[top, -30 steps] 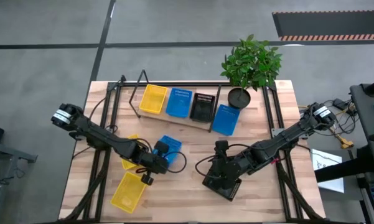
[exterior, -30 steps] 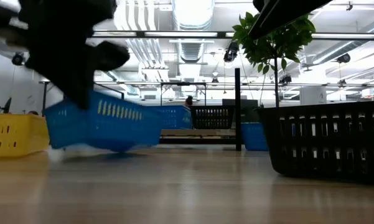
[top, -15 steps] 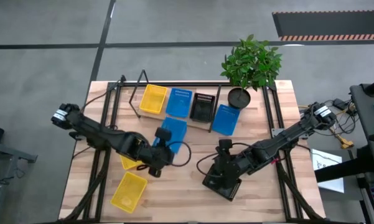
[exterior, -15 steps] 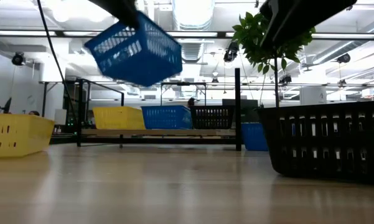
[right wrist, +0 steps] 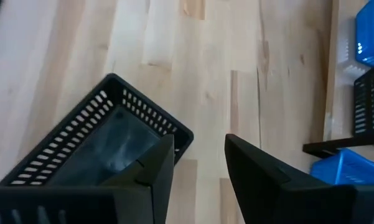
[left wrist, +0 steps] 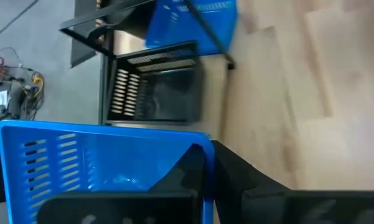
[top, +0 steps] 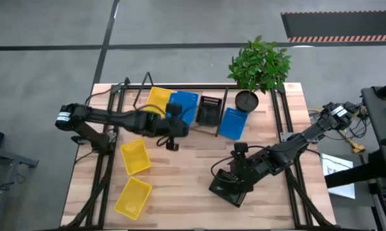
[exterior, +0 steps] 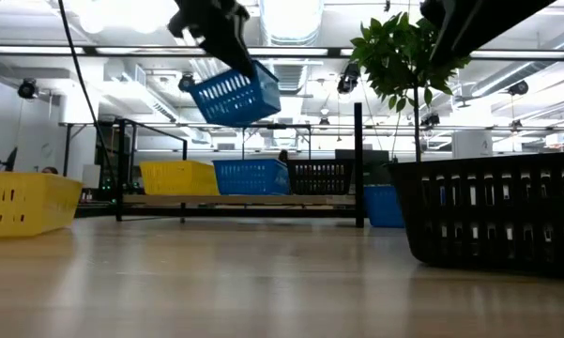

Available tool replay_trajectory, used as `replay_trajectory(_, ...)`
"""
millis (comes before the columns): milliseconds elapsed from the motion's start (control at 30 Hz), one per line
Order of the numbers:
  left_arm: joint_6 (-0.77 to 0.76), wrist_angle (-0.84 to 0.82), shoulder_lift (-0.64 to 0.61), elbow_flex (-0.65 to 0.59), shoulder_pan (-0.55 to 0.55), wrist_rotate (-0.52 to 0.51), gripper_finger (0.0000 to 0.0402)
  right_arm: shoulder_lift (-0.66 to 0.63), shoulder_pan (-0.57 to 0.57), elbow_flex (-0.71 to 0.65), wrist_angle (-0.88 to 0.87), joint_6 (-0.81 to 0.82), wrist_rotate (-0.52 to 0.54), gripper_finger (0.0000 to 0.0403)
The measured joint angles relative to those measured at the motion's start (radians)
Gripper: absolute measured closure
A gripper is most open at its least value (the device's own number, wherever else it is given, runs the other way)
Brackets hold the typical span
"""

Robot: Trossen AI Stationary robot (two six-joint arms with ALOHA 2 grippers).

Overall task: Stack baskets on shelf by color
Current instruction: Stack the bottom blue basket on top of the other blue basket on the shelf

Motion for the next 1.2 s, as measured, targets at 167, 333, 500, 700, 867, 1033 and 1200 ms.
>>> replay_trajectory(167, 0.053, 0.058, 0.022, -0.007, 0.107, 0.08, 0.0401, -0.053, 0.007, -0.043, 0.012, 0.025, 0.01, 0.027)
replay_trajectory(333, 0.092, 0.072, 0.086, 0.0, 0.175, 0.112, 0.0401, -0.093, 0.007, -0.1, 0.042, 0.032, 0.029, 0.0269)
replay_trajectory(500, 0.1, 0.069, 0.119, -0.003, 0.22, 0.113, 0.0401, -0.117, 0.007, -0.143, 0.074, 0.052, 0.028, 0.0275)
replay_trajectory(700, 0.129, 0.091, 0.127, -0.004, 0.241, 0.158, 0.0402, -0.122, 0.007, -0.153, 0.083, 0.053, 0.029, 0.0272)
replay_trajectory(867, 0.133, 0.092, 0.131, -0.005, 0.253, 0.174, 0.0402, -0.122, 0.007, -0.153, 0.085, 0.053, 0.037, 0.0273)
replay_trajectory(1033, 0.147, 0.091, 0.131, -0.008, 0.263, 0.174, 0.0402, -0.122, 0.007, -0.153, 0.086, 0.053, 0.038, 0.0275)
replay_trajectory(1200, 0.147, 0.089, 0.131, -0.008, 0.263, 0.189, 0.0402, -0.122, 0.007, -0.153, 0.095, 0.054, 0.038, 0.0271)
